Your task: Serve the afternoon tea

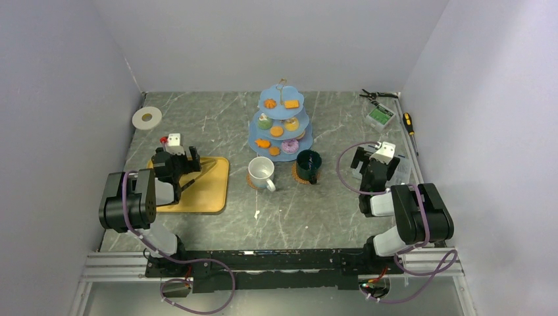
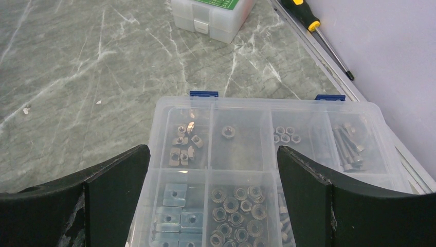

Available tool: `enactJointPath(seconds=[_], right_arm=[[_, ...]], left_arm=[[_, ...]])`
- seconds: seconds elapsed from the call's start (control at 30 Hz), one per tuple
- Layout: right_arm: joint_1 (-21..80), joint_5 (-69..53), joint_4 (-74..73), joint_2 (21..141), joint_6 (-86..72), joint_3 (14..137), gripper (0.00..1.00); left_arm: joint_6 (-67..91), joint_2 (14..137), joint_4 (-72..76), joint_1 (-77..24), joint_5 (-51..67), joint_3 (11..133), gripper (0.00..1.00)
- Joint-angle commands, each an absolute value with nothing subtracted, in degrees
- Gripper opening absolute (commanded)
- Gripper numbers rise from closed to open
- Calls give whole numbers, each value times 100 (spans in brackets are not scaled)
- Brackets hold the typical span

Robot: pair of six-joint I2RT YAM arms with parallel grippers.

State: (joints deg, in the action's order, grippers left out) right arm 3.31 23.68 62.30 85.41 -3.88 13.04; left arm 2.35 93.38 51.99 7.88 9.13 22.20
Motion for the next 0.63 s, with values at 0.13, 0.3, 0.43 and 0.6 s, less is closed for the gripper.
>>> enactJointPath(seconds=[0.13, 0.3, 0.43, 0.6], right_arm=[[300, 2329, 6584, 8513, -387, 1363, 100], [308, 2329, 6592, 8516, -381, 1368, 100], [303, 2323, 6560, 8523, -387, 1380, 100], [308, 2320, 6570, 8517, -385, 1376, 100]], left_arm=[[171, 9340, 5305, 776, 859, 2336, 93], [174, 9341, 5302, 774, 853, 2337, 93], [167, 9341, 5296, 774, 853, 2342, 93], [165, 9340, 5302, 774, 860, 2337, 93]])
